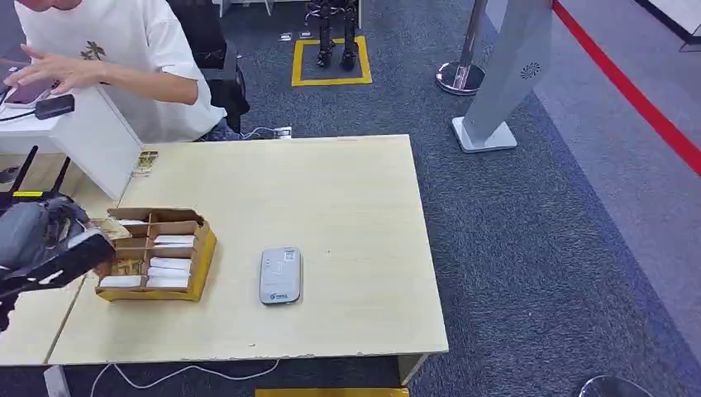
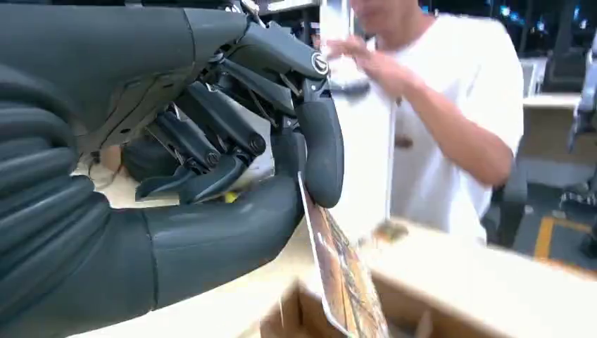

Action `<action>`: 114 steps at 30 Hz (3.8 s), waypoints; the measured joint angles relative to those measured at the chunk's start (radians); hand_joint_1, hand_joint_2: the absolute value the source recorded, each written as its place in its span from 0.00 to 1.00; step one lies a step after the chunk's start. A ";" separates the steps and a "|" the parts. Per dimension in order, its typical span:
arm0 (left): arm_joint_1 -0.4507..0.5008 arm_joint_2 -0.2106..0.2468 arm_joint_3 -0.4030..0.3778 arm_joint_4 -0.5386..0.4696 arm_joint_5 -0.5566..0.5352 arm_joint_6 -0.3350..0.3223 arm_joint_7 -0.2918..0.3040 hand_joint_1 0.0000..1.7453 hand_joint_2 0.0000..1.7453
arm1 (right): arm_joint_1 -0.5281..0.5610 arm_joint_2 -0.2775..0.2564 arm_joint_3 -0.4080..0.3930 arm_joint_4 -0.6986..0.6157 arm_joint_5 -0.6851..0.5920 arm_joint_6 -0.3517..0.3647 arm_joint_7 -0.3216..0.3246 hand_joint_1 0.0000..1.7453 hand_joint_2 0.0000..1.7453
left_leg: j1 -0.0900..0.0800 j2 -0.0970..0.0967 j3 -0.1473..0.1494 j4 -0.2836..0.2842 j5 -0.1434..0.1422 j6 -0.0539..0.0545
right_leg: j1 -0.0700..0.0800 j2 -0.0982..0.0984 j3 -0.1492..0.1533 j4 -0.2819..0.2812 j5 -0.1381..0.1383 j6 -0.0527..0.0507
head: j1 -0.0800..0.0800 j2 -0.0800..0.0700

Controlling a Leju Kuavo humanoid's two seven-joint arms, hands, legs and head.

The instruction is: Pass the card to the sensor for recognition and then transmit it.

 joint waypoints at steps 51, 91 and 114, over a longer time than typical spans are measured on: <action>-0.753 -0.276 -0.166 0.742 -0.338 0.150 0.104 1.00 1.00 | -0.022 -0.002 0.033 0.000 0.042 0.009 0.009 0.00 0.00 | -0.001 -0.001 -0.002 0.002 0.003 0.001 | -0.001 -0.001 -0.001 -0.001 0.004 0.003 | 0.001 0.000; -0.807 -0.424 -0.161 0.901 -0.259 0.248 0.020 0.00 0.00 | -0.018 -0.006 0.047 0.000 0.035 0.008 0.011 0.00 0.00 | -0.001 -0.001 -0.003 0.002 0.003 0.001 | -0.001 -0.001 -0.001 0.000 0.004 0.003 | 0.000 0.000; 0.161 -0.452 -0.023 0.023 0.546 0.174 -0.274 0.00 1.00 | 0.013 0.003 0.006 0.001 -0.031 -0.042 0.019 0.00 0.00 | -0.003 0.003 -0.002 0.001 -0.003 0.004 | -0.003 0.002 -0.001 -0.001 -0.001 0.005 | -0.001 0.000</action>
